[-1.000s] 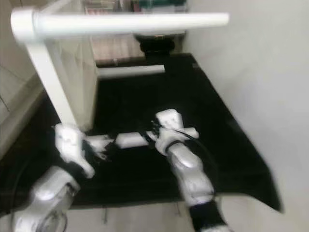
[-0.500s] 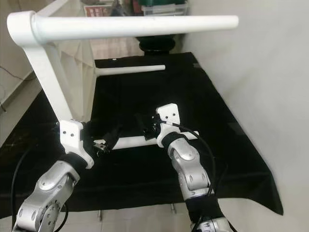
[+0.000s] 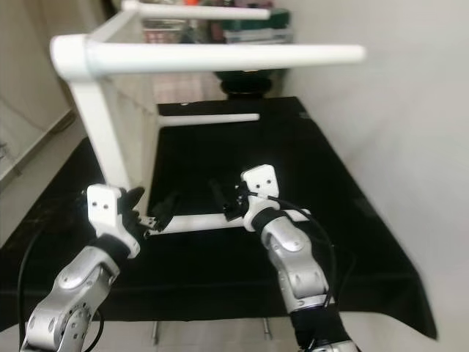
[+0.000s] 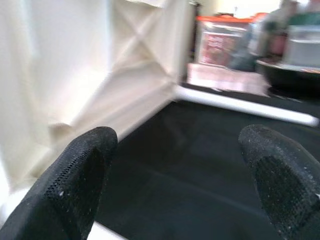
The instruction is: Building children table
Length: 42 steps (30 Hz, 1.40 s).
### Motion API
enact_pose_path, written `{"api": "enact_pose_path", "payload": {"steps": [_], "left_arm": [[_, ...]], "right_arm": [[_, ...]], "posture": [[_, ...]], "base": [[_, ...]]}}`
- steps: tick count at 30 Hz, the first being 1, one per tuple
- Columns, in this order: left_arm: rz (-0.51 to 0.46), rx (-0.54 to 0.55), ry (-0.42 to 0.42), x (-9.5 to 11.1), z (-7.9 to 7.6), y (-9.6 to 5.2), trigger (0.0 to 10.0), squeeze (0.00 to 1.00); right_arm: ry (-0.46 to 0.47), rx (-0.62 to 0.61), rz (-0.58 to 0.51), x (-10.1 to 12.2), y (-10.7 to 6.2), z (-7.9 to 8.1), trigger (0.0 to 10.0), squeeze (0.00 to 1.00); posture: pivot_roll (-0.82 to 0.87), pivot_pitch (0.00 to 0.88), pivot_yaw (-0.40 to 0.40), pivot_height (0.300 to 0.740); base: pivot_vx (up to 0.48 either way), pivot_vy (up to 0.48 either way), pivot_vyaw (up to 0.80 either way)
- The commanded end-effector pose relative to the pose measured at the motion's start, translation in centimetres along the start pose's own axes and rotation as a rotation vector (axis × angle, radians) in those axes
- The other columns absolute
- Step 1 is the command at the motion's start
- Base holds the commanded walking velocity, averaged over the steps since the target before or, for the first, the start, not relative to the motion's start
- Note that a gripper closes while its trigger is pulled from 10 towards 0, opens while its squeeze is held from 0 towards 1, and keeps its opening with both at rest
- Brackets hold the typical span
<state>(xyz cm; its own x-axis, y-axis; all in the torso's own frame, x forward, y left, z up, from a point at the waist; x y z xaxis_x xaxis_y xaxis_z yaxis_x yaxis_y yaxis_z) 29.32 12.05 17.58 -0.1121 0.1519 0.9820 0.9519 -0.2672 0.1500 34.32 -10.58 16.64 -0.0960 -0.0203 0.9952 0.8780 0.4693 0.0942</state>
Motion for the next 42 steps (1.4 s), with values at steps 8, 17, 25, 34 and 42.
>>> {"api": "enact_pose_path", "payload": {"steps": [8,17,25,34,42], "left_arm": [[0.02,-0.022,-0.022,-0.5,-0.4,0.1,10.0,0.0],[0.059,-0.129,-0.061,-1.2,-2.2,0.1,10.0,0.0],[0.151,0.035,-0.037,-3.0,-0.3,0.0,10.0,0.0],[0.25,0.136,-0.093,-4.5,0.6,-1.2,0.0,0.0],[0.269,0.153,-0.109,-4.9,1.0,-2.0,0.0,0.0]], "right_arm": [[0.029,0.009,0.021,-0.3,0.2,0.8,10.0,0.0],[0.029,0.007,0.028,-0.4,0.1,0.7,10.0,0.0],[0.017,0.011,0.039,-0.5,0.0,0.7,10.0,0.0],[-0.062,0.019,0.009,1.0,0.2,0.0,10.0,0.0],[-0.207,0.055,-0.076,4.7,0.2,-0.9,10.0,0.0]], "posture": [[0.02,0.0,0.021,0.74],[0.01,0.0,0.023,0.74],[0.01,0.0,0.021,0.74],[0.0,0.0,0.03,0.74],[0.0,0.0,0.035,0.74]], "base": [[0.287,0.0,0.0],[0.096,0.0,0.0],[0.0,0.0,0.0],[0.0,0.0,0.0],[0.0,0.0,0.0]]}}
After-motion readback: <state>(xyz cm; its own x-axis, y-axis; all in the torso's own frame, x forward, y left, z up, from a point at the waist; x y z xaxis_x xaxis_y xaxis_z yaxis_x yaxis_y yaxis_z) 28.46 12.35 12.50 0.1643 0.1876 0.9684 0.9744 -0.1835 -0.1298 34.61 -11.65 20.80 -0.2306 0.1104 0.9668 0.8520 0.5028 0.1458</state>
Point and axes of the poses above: a point about 5 cm out from each wrist's last joint towards the gripper, its own y axis pointing out of the wrist towards the gripper, its own x axis along the axis of the wrist's last joint, z = x × y, the point moved 3 cm from there along y, pointing out of the wrist towards the gripper, and after that the axes turned 3 degrees about y, right-handed, at the moved point
